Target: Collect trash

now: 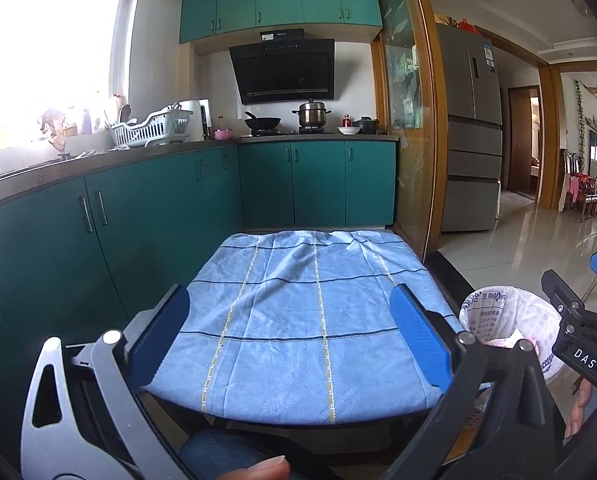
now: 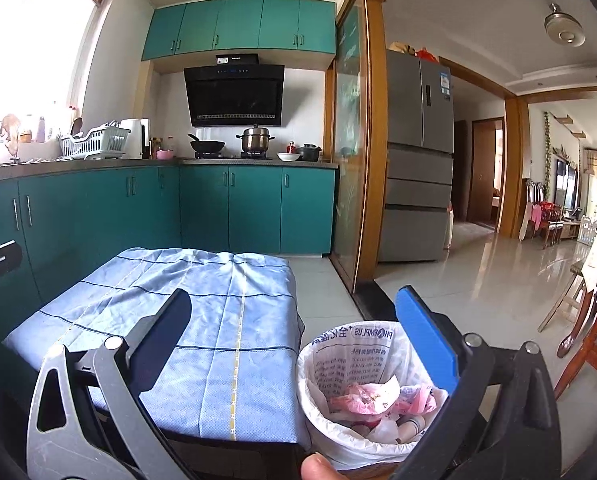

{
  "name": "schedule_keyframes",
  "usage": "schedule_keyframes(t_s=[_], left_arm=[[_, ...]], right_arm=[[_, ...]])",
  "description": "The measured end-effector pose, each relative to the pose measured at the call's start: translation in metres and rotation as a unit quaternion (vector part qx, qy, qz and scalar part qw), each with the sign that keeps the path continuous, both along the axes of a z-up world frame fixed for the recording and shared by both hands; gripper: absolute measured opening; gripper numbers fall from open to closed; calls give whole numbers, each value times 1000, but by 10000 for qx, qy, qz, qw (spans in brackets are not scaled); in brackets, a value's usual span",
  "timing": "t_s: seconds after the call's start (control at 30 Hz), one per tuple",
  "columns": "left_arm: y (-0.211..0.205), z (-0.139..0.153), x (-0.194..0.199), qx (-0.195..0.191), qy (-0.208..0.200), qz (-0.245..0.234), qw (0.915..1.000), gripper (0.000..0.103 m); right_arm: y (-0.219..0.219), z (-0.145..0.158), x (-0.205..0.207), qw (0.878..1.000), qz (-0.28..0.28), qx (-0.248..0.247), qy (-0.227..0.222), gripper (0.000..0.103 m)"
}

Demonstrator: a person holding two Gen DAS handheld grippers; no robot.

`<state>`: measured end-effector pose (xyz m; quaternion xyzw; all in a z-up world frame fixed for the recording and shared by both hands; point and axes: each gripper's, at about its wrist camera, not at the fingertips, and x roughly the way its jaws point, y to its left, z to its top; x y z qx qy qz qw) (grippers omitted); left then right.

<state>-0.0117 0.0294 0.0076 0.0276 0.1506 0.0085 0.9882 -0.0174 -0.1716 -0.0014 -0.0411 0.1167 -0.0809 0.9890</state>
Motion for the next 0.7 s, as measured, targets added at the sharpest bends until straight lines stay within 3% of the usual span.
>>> schedule_keyframes(t_s=[0.7], left_arm=[[4,12,-10,-60,-95,29,9999,100]], right_arm=[[-2,3,-4,9999,-98,-11,-115,100]])
